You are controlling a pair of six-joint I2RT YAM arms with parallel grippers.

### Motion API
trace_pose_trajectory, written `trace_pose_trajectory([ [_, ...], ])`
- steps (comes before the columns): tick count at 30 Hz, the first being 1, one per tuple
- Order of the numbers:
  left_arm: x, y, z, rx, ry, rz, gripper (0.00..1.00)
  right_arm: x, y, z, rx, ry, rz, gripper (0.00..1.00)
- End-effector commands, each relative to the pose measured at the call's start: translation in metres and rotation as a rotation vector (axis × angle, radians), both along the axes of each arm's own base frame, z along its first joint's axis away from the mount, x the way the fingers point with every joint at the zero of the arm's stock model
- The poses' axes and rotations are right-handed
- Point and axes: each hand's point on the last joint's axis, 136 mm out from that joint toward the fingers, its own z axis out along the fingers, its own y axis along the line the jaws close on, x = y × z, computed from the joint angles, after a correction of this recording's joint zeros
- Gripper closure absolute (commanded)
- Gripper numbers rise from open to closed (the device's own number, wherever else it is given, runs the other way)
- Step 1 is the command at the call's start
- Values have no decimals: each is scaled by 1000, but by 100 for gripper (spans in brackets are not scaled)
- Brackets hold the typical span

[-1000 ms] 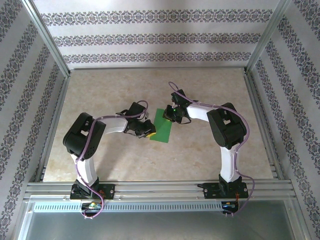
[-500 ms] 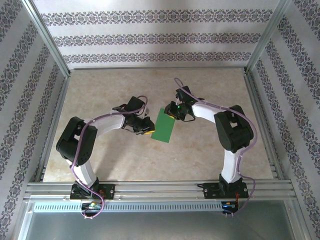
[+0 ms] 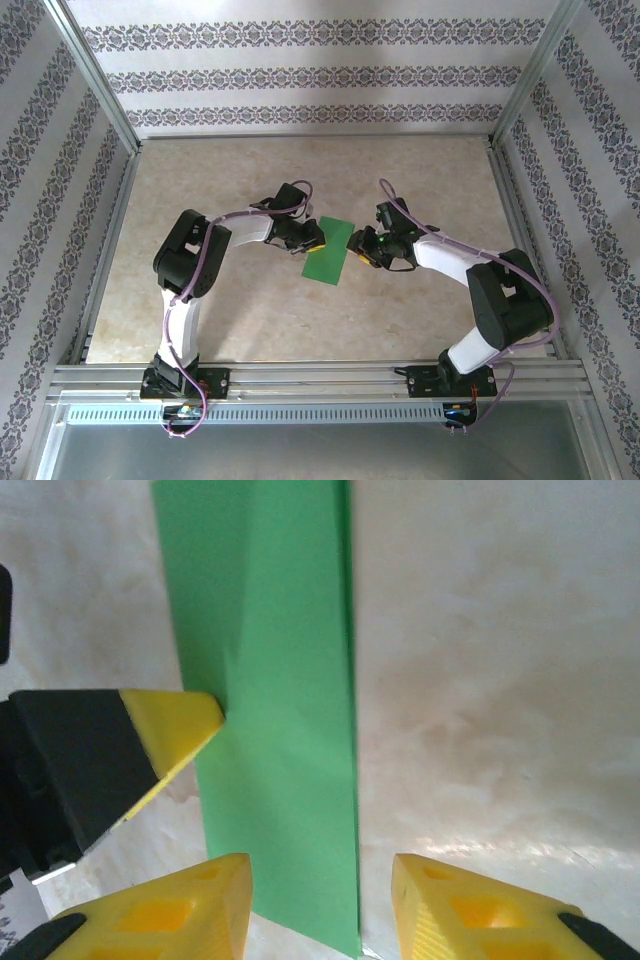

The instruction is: Fold a paper plane with a square sheet of paper (pick it up from the middle)

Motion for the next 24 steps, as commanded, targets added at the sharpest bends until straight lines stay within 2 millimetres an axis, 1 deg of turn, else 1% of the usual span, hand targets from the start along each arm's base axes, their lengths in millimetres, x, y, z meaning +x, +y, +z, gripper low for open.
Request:
trace_pose_trajectory([
  [1,2,4,-8,47,17,34,84,-5,-3,2,16,14,-21,58],
  [5,-5,23,-20,119,36,116,85,-9,-3,-3,21,37,-23,58],
  [9,-8,39,-22,122,34,273,85,-13,0,-4,30,58,-23,59],
  [12,-14,47,-20,113,41,368,86,-19,4,-7,38,87,-21,59],
  [14,-16,48,-14,102,42,402,85,-23,8,-9,40,101,-13,59],
  [16,-16,43,-4,77,24,408,86,-26,12,-11,38,113,2,59],
  [21,-1,22,33,-18,-46,340,82,-28,17,-12,38,118,17,60],
  [22,2,20,36,-25,-53,334,81,-28,17,-11,38,114,19,60],
  [24,5,22,35,-21,-58,330,81,-28,18,-11,37,113,24,59],
])
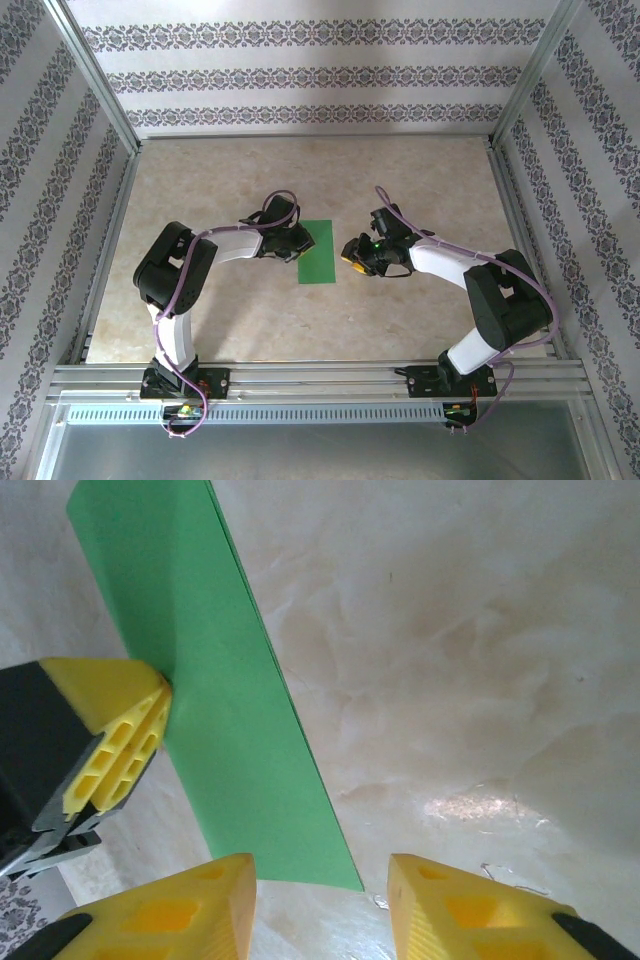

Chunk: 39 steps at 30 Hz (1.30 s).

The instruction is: Fold a paper plane with a square sheet of paper (pick it up from the middle)

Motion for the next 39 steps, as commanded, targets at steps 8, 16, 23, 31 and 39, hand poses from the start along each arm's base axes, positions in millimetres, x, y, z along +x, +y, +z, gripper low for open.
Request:
trace_pose_trajectory([
  [8,23,-9,11,-60,-41,-28,81,-14,8,-14,-5,66,34,56],
  [16,17,8,-17,24,18,-6,81,-21,19,-20,-2,97,71,56],
  [23,11,14,-31,52,65,14,81,-32,30,-22,8,128,109,56],
  [31,7,16,-35,65,103,18,81,-34,39,-24,9,142,134,56],
  [39,34,-12,34,-72,-84,-57,77,-34,39,-23,-1,137,140,56],
])
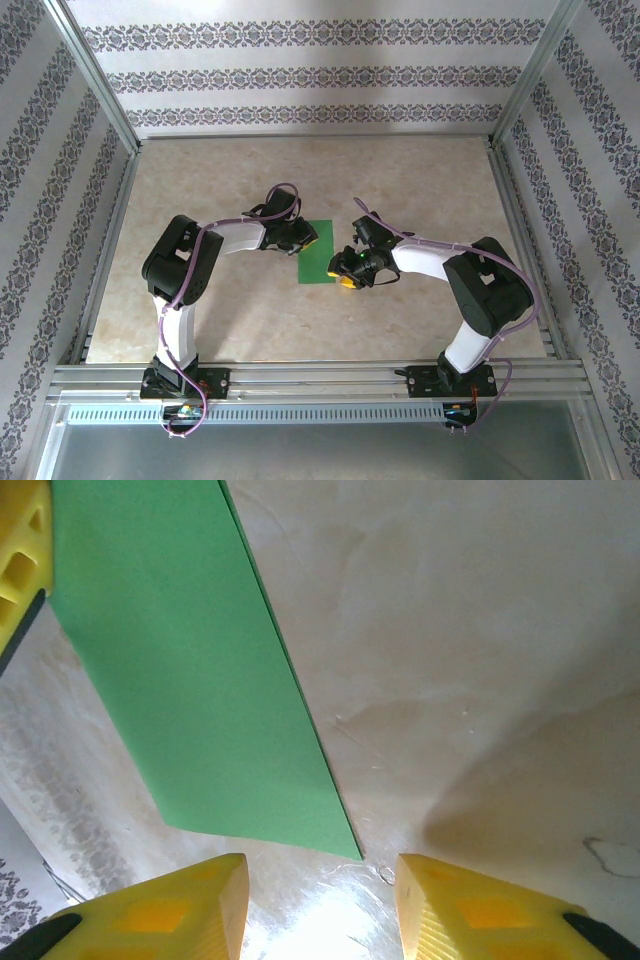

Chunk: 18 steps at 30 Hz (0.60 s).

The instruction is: Fold a paper plane with a square sheet of paper (pick it up from the middle)

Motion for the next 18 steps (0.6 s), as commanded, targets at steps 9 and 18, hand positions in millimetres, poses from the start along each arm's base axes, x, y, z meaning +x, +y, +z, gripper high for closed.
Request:
trace_pose_trajectory([
  [9,18,20,10,35,-35,0,77,2,7,5,6,5,15,56],
  [18,14,30,-22,99,35,7,78,2,8,5,3,9,20,57],
])
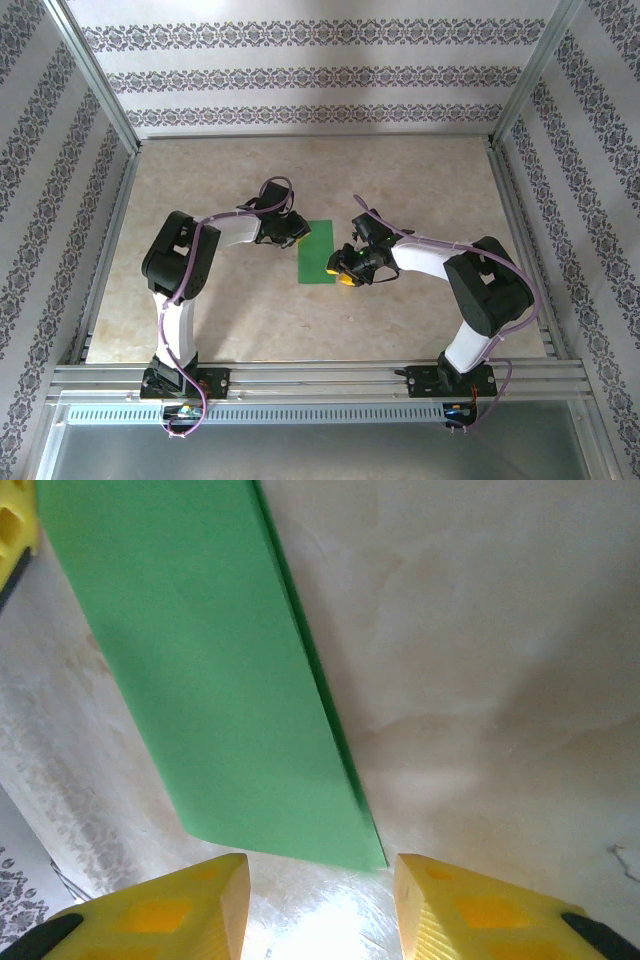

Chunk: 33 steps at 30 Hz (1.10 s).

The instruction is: Fold a paper plane with a square sheet of paper (pick it up from the middle)

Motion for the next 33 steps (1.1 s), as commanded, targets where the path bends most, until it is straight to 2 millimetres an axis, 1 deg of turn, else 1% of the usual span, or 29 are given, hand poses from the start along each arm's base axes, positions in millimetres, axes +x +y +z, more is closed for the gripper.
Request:
trace_pose_trajectory([
  [1,-6,8,-19,59,53,-8,78,-3,5,-1,-5,20,20,57],
  [5,-9,13,-24,77,67,1,78,-4,6,-3,-7,29,24,57],
  [14,-11,15,-27,92,82,4,78,-5,18,-2,16,30,66,59],
  [19,-12,15,-27,90,82,3,78,-6,18,-4,16,39,68,59],
  [21,-11,15,-27,88,81,3,78,-6,18,-5,12,40,67,60],
  [27,-12,15,-27,88,81,2,78,-6,6,-4,-43,21,42,59],
  [33,-11,15,-27,87,81,4,78,-6,4,-7,-46,31,43,59],
])
